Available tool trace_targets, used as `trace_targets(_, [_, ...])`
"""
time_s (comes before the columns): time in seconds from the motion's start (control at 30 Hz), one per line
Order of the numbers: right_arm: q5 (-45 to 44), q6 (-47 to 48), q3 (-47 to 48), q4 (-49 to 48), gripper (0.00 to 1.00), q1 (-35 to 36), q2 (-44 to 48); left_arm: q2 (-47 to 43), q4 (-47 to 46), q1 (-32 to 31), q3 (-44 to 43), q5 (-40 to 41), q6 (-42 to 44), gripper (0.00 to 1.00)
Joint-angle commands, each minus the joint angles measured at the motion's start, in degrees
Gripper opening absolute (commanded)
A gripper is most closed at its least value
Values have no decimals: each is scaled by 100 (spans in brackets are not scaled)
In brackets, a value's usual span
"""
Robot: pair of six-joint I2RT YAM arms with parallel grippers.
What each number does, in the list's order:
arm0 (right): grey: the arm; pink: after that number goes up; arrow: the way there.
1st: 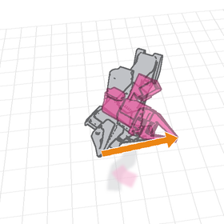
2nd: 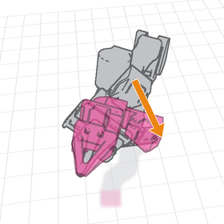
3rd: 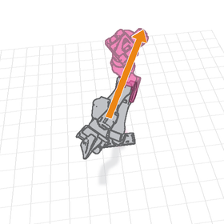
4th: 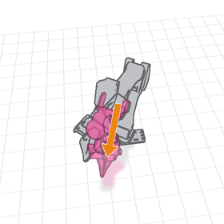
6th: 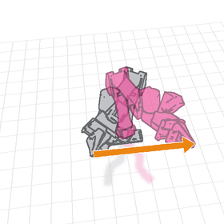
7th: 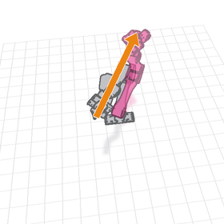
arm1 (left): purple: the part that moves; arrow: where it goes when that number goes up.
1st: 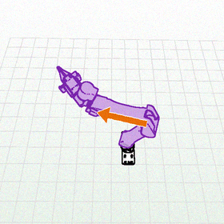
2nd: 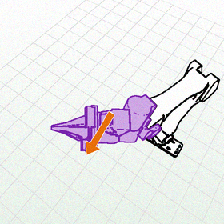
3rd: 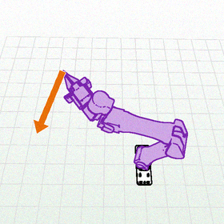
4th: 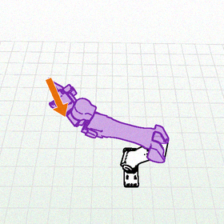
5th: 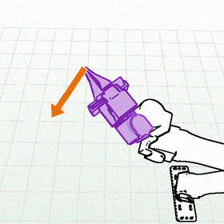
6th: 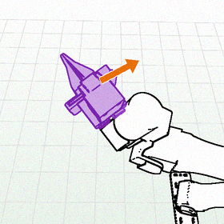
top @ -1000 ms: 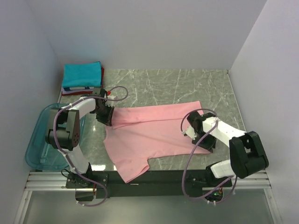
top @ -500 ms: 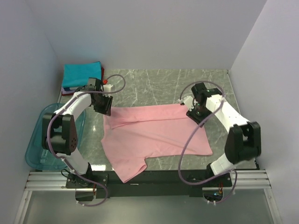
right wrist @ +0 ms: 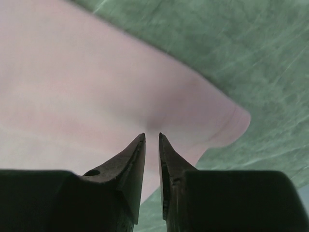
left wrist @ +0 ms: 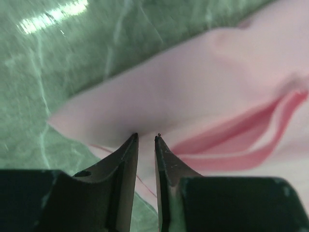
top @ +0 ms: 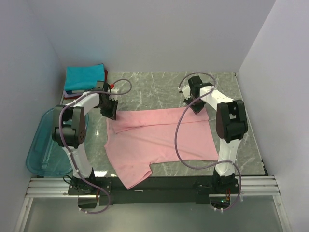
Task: Fold and stack the t-shirts
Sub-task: Fold the tshirt
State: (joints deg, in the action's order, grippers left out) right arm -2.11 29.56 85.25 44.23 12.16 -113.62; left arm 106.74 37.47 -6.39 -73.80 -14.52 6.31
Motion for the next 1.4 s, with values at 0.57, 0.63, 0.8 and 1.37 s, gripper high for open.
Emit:
trace_targets(0.57, [887, -626, 1793, 402, 40, -65, -240, 172, 620, 332, -1664, -1413, 907, 44])
trace_targets(0.63, [1098, -680, 1819, 560, 40, -56, -195, 277, 735, 305, -1725, -1465, 881, 45])
trace_targets(0.8, [1379, -803, 1732, 807, 39, -74, -160, 453, 841, -45, -1717, -1984, 978, 50])
trace_targets(1.37, [1380, -733, 1310, 816, 38, -91, 200, 964, 506, -1056, -1488, -1184, 907, 66])
